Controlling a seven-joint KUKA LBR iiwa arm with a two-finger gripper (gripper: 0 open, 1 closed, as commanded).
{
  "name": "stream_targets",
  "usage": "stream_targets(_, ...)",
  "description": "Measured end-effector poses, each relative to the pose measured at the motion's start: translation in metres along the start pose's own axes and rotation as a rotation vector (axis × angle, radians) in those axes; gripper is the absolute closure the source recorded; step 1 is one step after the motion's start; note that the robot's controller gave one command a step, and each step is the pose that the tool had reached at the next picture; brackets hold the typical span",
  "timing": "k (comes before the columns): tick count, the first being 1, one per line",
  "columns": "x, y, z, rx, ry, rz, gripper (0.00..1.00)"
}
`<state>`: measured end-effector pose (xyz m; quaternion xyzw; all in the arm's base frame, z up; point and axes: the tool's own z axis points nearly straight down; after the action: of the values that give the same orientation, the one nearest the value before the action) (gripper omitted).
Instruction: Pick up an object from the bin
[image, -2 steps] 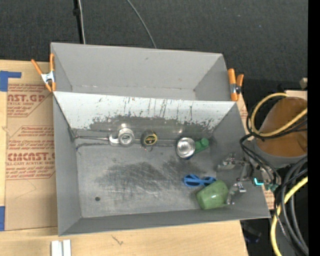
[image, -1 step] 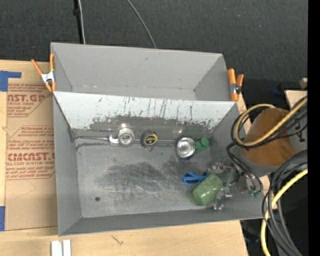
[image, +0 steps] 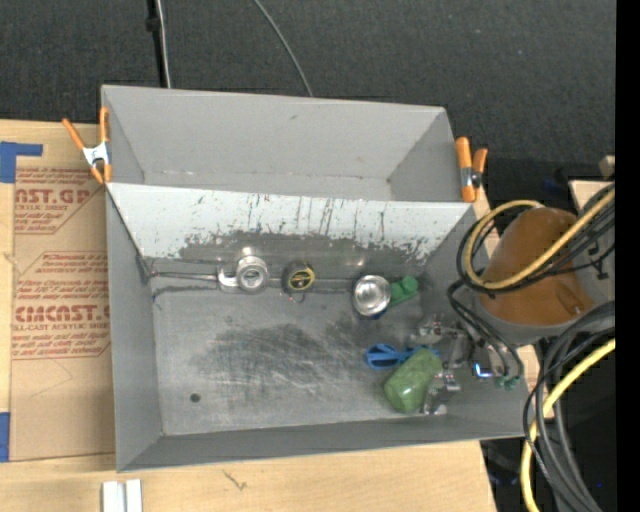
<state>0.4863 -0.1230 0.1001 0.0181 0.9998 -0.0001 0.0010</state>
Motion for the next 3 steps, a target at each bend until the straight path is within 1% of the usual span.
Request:
stream_targets(1,0.002,0.006,-0.010,-0.001,0.001,0.057,0.00)
stream_targets(2,0.001,0.011,0.026,0.000,-0.012,0.179,0.00)
stream_targets(3,0.000,0.011,0.024,0.000,-0.004,0.178,0.00)
